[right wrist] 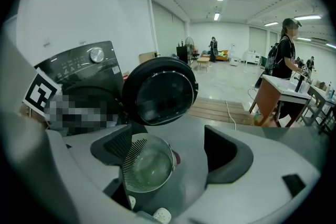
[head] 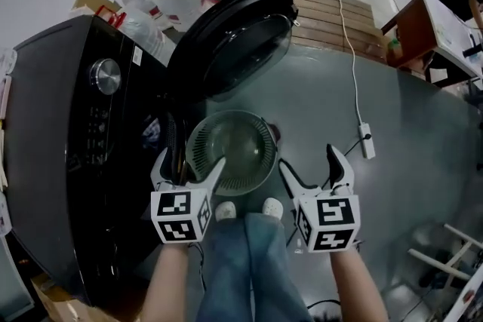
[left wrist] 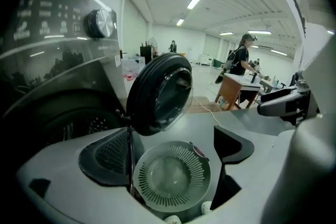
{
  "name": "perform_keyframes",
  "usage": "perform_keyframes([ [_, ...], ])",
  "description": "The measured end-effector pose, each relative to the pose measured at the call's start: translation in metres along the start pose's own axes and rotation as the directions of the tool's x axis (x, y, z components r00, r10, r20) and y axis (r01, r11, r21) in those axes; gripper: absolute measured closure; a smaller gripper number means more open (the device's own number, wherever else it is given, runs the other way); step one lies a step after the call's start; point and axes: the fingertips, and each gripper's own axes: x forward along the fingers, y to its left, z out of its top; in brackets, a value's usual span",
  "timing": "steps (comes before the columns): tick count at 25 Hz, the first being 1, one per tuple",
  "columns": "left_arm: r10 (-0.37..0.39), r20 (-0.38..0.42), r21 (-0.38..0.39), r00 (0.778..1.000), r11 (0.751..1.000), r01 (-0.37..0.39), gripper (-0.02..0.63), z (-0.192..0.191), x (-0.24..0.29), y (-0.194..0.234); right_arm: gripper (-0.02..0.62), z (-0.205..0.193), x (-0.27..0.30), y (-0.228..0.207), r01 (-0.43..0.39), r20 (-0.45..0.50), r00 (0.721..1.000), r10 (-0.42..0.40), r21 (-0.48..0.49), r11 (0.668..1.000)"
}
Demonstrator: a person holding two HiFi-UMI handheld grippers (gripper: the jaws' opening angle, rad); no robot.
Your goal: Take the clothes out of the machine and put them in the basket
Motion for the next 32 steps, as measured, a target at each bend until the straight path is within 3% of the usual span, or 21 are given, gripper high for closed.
perform_keyframes([
  [8, 0.001, -0.055, 0.024, 0.999, 1.0, 0.0, 0.092, -0.066, 0.039, 0.028, 0.17, -0.058, 0.051, 0.01, 0.029, -0.046, 0.999, -0.027, 0.054, 0.998],
  [17, 0.126, -0.106, -0.015, 0.986, 0.992, -0.129, 0.092, -0.129, 0.069, 0.086, 0.175, -0.111, 0.101, 0.039, -0.011, -0.094, 0.995, 0.014, 0.025, 1.0],
  [25, 0.199, -0.14, 0.0, 0.97, 0.979, -0.201, 0.092, -0.158, 0.086, 0.122, 0.184, -0.125, 0.135, 0.066, -0.042, -0.125, 0.991, 0.045, 0.024, 0.999],
  [27, 0.244, -0.139, 0.006, 0.96, 0.969, -0.245, 0.092, -0.165, 0.092, 0.14, 0.189, -0.129, 0.145, 0.071, -0.043, -0.132, 0.99, 0.045, 0.02, 0.999],
  [32, 0.392, -0.142, 0.008, 0.909, 0.919, -0.395, 0.106, -0.175, 0.101, 0.196, 0.206, -0.144, 0.157, 0.086, -0.061, -0.166, 0.984, 0.058, -0.011, 0.998],
])
